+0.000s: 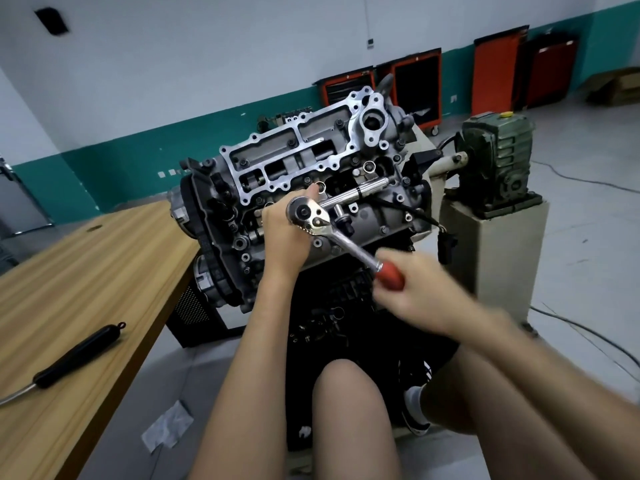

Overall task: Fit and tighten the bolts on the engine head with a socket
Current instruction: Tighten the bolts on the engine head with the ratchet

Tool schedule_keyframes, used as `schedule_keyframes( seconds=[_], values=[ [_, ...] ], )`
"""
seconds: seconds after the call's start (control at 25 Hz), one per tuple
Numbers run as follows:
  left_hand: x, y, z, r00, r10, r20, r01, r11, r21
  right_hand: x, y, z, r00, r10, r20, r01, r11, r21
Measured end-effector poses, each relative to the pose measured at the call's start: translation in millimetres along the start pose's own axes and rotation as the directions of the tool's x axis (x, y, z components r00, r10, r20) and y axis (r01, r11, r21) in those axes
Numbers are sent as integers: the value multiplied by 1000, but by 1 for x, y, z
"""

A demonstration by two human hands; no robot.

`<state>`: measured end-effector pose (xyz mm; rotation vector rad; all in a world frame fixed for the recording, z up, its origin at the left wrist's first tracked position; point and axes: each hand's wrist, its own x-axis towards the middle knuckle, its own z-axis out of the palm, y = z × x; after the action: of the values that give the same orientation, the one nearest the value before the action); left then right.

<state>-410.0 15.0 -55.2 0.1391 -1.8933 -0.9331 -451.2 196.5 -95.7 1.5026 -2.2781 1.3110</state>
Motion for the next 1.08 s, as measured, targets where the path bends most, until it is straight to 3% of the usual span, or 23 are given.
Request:
schedule_keyframes(
  seconds=[0.12,0.2,0.28,0.36,0.44,0.52,0.64,0.76,0.88,0.96,1.08],
  values=[
    [-1,2,3,999,-3,-47,5,1000,27,-31,-32,79,974,202,-102,-137,886,443],
    [1,1,1,1000,-14,-28,14,1000,13,-33,-43,99,964,248,-95,-164,838,521],
    [1,-1,-2,1000,-22,-3,22,999,27,-26,-30,73,985,160,-70,-122,916,381],
    [0,0,-1,1000,-23,9,23,999,25,-7,-6,18,999,-3,51,-3,993,117],
    [1,1,1,1000,-18,17,18,999,30,24,10,-40,980,-68,186,99,982,-159],
    [1,1,2,1000,-19,10,19,999,38,47,10,-71,980,-89,177,145,931,-334],
    [-1,1,0,999,-36,-4,35,999,-2,32,6,-50,994,-89,68,103,963,-249],
    [-5,3,5,998,-49,-46,48,998,-28,-17,-12,29,995,73,-71,-60,984,169],
    [-2,3,4,995,-79,-53,78,996,-33,-31,-42,91,970,231,-72,-164,845,509],
    [-1,1,1,998,-62,-27,62,998,4,-25,-35,80,975,214,-60,-169,890,424],
    [1,0,-1,1000,-20,4,20,1000,9,3,0,1,992,32,120,-38,998,53]
  ],
)
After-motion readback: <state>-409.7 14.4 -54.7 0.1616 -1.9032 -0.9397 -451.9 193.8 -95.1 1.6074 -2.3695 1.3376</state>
